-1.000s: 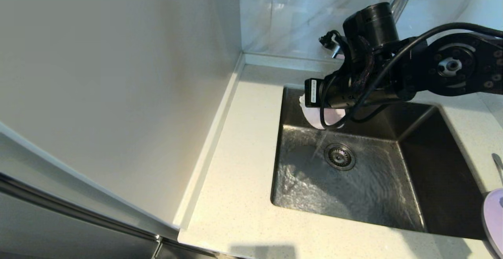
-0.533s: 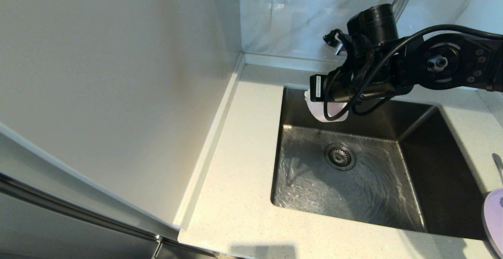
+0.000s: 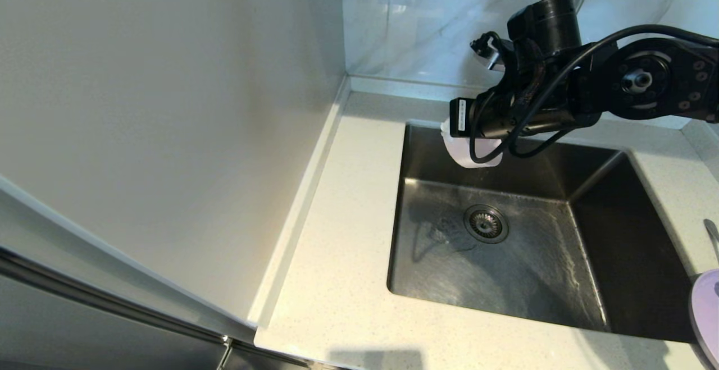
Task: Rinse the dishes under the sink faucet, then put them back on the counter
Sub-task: Rinse the bowl
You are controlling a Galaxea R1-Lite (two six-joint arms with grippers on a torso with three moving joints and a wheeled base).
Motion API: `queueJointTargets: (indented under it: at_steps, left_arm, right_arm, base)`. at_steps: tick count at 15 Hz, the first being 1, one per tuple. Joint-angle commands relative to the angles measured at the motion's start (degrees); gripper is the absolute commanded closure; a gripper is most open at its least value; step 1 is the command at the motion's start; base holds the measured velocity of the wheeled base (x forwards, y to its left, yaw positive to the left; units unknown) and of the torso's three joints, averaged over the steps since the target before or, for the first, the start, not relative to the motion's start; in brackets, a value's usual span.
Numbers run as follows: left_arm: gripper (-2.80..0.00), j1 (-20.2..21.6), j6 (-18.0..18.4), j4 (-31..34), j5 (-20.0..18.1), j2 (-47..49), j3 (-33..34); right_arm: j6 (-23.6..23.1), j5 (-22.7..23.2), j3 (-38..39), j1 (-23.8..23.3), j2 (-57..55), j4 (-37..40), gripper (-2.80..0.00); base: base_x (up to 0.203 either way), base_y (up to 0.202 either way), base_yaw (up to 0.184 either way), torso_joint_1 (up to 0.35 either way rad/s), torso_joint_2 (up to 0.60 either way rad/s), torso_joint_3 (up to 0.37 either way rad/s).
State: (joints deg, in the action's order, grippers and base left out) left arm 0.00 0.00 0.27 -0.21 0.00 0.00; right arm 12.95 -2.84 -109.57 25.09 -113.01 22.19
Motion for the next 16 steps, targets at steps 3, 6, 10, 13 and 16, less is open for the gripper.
queueJointTargets:
  at_steps: [3, 6, 10, 13, 16]
  left_arm:
    - [0.0, 0.0, 0.0, 0.0, 0.03, 0.0, 0.0]
    - [0.0, 0.0, 0.0, 0.0, 0.03, 0.0, 0.0]
    - [0.0, 0.0, 0.0, 0.0, -0.06, 0.0, 0.0]
    - [0.0, 0.0, 0.0, 0.0, -0.06, 0.0, 0.0]
    - [0.0, 0.0, 0.0, 0.0, 0.02, 0.0, 0.0]
  right_arm:
    - [-2.0, 0.27, 0.08, -2.37, -0.05, 0.14, 0.0]
    - [-3.41, 0.29, 1.2, -3.98, -0.3, 0.23, 0.0]
    - [-5.02, 2.79, 2.85, -5.08, 1.53, 0.18, 0.0]
    - [-6.6, 7.17, 8.33, -5.3, 6.85, 0.14, 0.0]
    - [-8.33, 11.09, 16.35, -5.24, 13.8, 0.08, 0.0]
  base:
    - [0.0, 0.0, 0.0, 0.0, 0.0, 0.0]
    - [0.0, 0.0, 0.0, 0.0, 0.0, 0.0]
    - [0.0, 0.0, 0.0, 0.0, 0.0, 0.0]
    - [0.0, 0.0, 0.0, 0.0, 0.0, 0.0]
    - [0.0, 0.0, 0.0, 0.0, 0.0, 0.0]
